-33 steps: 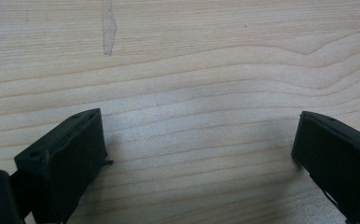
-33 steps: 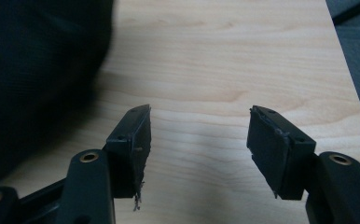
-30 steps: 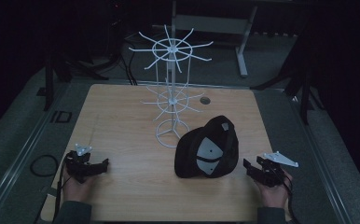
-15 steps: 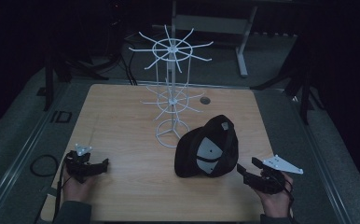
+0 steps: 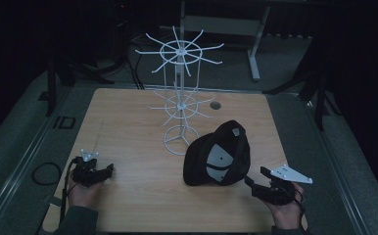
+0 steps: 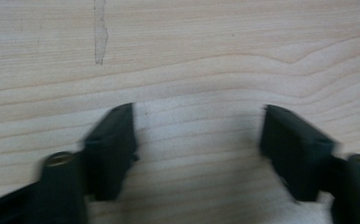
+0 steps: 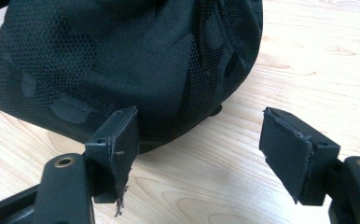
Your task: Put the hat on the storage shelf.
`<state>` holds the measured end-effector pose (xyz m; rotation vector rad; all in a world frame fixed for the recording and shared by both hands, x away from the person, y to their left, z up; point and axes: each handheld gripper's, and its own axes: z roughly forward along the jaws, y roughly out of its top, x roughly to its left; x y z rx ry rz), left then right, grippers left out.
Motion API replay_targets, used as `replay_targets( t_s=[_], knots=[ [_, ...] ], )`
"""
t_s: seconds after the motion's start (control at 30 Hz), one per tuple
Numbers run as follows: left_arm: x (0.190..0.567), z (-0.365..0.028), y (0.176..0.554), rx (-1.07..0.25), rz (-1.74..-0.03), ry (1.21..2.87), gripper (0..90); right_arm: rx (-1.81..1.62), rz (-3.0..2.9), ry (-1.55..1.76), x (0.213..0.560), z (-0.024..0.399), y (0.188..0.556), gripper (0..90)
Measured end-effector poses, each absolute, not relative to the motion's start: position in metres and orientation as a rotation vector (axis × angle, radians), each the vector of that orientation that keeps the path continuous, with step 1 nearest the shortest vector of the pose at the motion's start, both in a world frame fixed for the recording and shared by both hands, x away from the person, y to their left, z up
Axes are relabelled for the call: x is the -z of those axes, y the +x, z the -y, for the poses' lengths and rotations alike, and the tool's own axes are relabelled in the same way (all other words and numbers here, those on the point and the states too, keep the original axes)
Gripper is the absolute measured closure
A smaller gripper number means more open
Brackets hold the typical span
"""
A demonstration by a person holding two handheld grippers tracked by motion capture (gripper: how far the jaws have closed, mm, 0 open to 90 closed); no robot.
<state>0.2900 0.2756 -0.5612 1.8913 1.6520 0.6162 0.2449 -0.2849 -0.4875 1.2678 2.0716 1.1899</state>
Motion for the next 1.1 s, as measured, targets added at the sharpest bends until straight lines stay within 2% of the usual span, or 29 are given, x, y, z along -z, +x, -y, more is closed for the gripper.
replay_targets(
  t_s=[0.1,0.3,0.63,1.03,1.1],
  knots=[
    [0.553,-0.271,0.286,-0.596,-1.612,1.886,46.4,-1.167,-2.085,1.266,0.489,0.285,0.247,28.0],
    [0.521,-0.251,0.276,-0.574,-1.43,1.862,52.8,-1.142,-2.082,1.286,0.495,0.288,0.25,28.0],
    [0.485,-0.208,0.277,-0.468,-1.172,1.884,53.4,-1.063,-2.085,1.341,0.512,0.298,0.259,28.0],
    [0.476,-0.16,0.276,-0.324,-0.957,1.909,50.5,-0.952,-2.073,1.403,0.531,0.311,0.279,27.8],
    [0.475,-0.149,0.275,-0.333,-0.921,1.935,49.5,-0.945,-2.069,1.415,0.534,0.313,0.282,27.8]
  ],
)
